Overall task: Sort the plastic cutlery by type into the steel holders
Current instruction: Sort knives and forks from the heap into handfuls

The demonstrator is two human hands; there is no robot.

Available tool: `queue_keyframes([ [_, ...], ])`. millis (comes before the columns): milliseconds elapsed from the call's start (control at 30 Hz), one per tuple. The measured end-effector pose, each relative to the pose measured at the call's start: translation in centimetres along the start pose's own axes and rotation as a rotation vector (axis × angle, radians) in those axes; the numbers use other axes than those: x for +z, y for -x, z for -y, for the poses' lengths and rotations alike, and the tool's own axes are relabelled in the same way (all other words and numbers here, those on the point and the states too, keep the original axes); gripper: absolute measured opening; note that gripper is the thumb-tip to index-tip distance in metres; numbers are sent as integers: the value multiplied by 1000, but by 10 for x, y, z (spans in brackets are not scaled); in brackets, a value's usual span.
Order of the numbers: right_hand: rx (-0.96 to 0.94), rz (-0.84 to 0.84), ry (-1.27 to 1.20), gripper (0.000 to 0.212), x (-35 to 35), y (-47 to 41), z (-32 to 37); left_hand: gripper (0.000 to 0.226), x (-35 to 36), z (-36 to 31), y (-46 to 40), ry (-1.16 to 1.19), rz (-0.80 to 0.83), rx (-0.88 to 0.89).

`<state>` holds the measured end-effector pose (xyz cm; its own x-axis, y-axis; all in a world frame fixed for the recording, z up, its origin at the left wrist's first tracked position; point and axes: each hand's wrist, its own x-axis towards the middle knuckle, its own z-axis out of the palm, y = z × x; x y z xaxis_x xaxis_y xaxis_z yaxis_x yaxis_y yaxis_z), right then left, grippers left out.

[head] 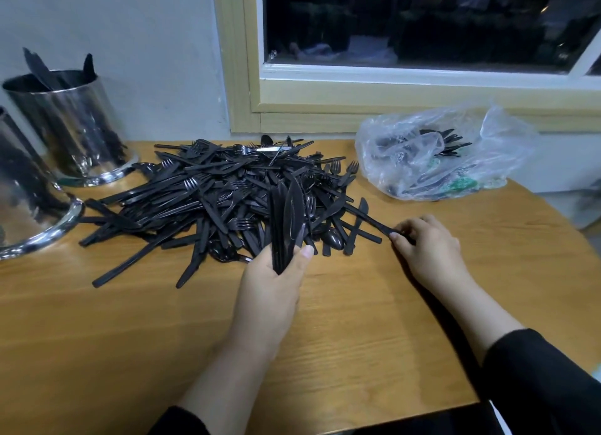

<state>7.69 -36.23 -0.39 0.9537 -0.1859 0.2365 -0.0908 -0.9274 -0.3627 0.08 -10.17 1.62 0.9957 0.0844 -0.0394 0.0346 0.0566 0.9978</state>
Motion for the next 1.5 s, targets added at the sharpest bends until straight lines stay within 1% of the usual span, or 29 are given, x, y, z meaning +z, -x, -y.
queue_keyframes([
  [100, -2, -13, -77, 9, -1, 0, -2, 27, 1, -1, 1, 17, 5, 16],
  [167, 18, -57, -249, 10, -5, 4, -1, 31, 3, -1, 2, 24, -26, 32],
  [233, 43, -135, -444, 10, -17, 14, 2, 35, 3, -1, 3, 16, -60, 76],
  [300, 9, -190, -546, 12, -38, 27, 10, 37, 3, -1, 4, 9, -108, 126],
  [333, -30, -171, -569, 12, -50, 34, 15, 37, 2, -1, 4, -26, -142, 158],
  [367, -78, -112, -576, 11, -63, 40, 23, 37, 1, -1, 5, -75, -170, 186],
  [433, -186, 85, -540, 8, -85, 50, 40, 35, -1, -2, 9, -146, -181, 229],
  [500, -277, 244, -484, 7, -97, 57, 57, 38, 0, -2, 13, -161, -108, 260],
  [533, -310, 280, -474, 7, -100, 58, 64, 39, 2, -1, 14, -174, -53, 259],
  [600, -347, 285, -489, 4, -99, 57, 77, 37, 5, -2, 16, -213, 33, 243],
  [633, -340, 269, -532, 4, -95, 54, 81, 33, 5, -1, 15, -225, 50, 235],
  [700, -247, 184, -677, 12, -82, 43, 83, 23, 4, -1, 11, -242, 33, 192],
  [733, -175, 115, -705, 13, -71, 36, 81, 21, 2, 0, 8, -236, 18, 162],
  [767, -110, 47, -658, 15, -59, 27, 78, 21, 1, 3, 4, -217, 9, 139],
  [800, -57, 13, -555, 18, -46, 19, 74, 24, 0, 5, 2, -195, 6, 124],
  [833, -15, 23, -444, 21, -34, 11, 71, 25, -1, 7, 0, -183, 2, 113],
  [933, 58, 147, -217, 34, -6, -4, 68, 26, -1, 9, -3, -190, -5, 111],
  [1033, 69, 137, -71, 44, 9, -15, 72, 32, -2, 9, -4, -172, -11, 101],
  [1100, 87, 128, -47, 50, 15, -20, 78, 32, -2, 9, -5, -153, -27, 95],
  [1167, 95, 133, -21, 51, 17, -22, 84, 33, -2, 9, -6, -148, -31, 95],
  [1233, 84, 144, -3, 46, 17, -23, 88, 33, -1, 10, -7, -145, -28, 101],
  [1367, 52, 143, -63, 25, 15, -21, 87, 31, -1, 13, -9, -151, -26, 107],
  [1433, 37, 128, -111, 24, 12, -18, 83, 32, -1, 14, -10, -151, -20, 111],
  [1500, 26, 114, -142, 29, 9, -14, 79, 30, -1, 14, -10, -152, -8, 118],
])
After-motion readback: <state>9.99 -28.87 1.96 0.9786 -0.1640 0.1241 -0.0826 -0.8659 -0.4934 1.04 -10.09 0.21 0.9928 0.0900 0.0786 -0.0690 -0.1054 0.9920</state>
